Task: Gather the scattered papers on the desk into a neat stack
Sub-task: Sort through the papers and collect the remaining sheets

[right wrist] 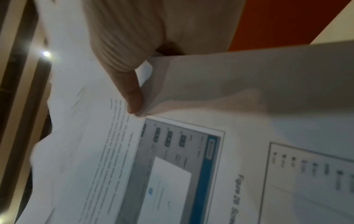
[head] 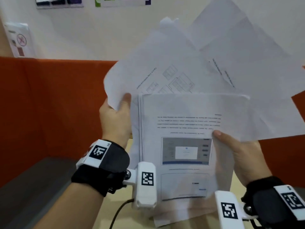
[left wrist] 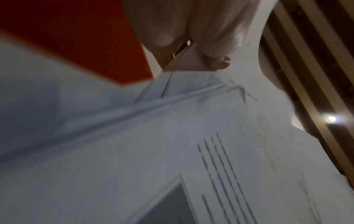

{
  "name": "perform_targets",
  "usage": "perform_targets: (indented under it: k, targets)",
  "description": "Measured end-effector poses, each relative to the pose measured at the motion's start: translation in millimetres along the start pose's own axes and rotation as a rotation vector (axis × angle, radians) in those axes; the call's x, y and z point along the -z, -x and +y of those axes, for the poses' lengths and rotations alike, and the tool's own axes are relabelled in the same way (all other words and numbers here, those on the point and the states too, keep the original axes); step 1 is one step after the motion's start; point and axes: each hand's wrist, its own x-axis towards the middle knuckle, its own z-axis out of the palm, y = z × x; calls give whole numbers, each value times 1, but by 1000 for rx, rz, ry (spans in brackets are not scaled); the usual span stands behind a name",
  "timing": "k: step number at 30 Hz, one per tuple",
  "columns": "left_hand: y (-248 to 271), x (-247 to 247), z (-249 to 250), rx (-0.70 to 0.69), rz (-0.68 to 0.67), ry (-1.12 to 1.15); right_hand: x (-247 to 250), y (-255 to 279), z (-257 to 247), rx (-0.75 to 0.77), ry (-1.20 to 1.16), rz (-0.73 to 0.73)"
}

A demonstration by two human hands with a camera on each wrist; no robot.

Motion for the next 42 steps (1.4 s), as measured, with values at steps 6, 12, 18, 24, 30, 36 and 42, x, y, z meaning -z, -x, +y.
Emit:
perform_targets:
  k: [6, 12, 18, 24, 30, 36, 42]
  targets:
    - [-24, 18, 22, -302, 43, -180, 2, -5, -9, -52, 73, 11]
    - [-48, 18, 52, -373, -43, -369, -1, 0, -10, -68, 28, -37]
    - [-44, 25, 46, -239, -119, -325, 1, 2, -7, -68, -25, 18]
    - [-26, 18, 28, -156, -120, -310, -6, 4, -6, -72, -92, 19]
    - [-23, 26, 31, -120, -240, -343, 0, -2, 6, -120, -48, 174]
    - [-39, 37, 35, -187, -228, -429, -2, 1, -7, -80, -139, 102]
    - [-32, 35, 39, -122, -193, -267, -7, 2, -9, -62, -149, 142]
